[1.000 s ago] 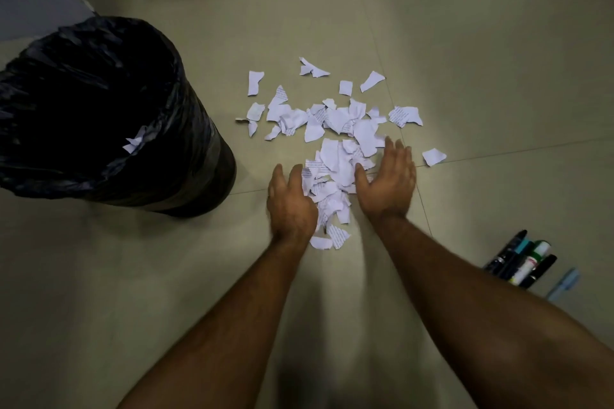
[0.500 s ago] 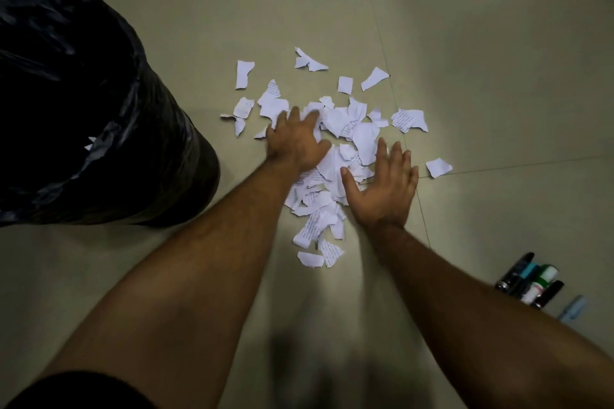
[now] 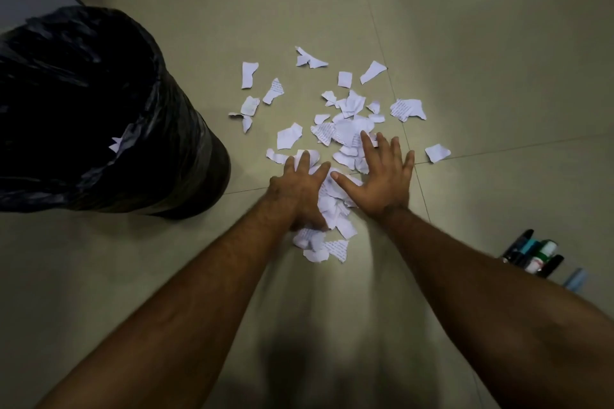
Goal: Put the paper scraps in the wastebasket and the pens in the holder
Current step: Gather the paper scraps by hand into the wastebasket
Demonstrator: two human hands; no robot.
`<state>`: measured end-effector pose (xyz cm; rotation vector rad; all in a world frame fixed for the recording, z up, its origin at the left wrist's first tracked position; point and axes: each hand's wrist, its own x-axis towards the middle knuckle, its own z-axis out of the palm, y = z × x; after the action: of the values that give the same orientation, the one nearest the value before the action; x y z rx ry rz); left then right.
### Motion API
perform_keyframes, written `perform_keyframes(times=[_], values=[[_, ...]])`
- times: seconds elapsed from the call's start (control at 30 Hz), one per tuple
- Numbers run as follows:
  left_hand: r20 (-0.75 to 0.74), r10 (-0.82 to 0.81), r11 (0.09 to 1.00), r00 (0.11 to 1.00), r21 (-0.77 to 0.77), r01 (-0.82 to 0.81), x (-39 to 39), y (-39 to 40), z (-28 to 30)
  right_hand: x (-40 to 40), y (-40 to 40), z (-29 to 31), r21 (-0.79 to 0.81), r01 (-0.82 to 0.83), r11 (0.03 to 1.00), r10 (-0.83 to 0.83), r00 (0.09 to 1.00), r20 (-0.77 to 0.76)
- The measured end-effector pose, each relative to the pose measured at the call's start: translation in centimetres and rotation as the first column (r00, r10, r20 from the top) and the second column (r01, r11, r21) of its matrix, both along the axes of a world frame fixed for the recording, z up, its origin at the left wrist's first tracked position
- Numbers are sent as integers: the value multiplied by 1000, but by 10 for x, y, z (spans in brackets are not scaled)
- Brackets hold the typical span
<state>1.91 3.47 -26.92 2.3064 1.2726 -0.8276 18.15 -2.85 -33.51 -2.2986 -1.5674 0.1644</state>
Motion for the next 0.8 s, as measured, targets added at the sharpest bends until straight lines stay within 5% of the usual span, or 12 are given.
perform_keyframes(times=[0.2, 0.37, 0.53, 0.63, 0.8], values=[[73, 30, 986, 997, 161, -41, -16, -15, -4, -15, 7, 19, -292, -244, 925, 257, 966, 7], [163, 173, 952, 971, 225, -208, -18, -24, 3, -36, -8, 33, -199, -210, 957, 222, 974, 39], [250, 274, 923, 929, 202, -327, -22, -37, 6, -52, -19, 33, -159, -138, 978, 96, 964, -249], [427, 434, 831, 793, 149, -535, -27, -43, 11, -56, -23, 42, -95, -28, 995, -13, 911, -413], [576, 453, 729, 680, 200, -655, -24, -53, 38, -70, -25, 75, 3, 183, 983, -148, 801, -580]])
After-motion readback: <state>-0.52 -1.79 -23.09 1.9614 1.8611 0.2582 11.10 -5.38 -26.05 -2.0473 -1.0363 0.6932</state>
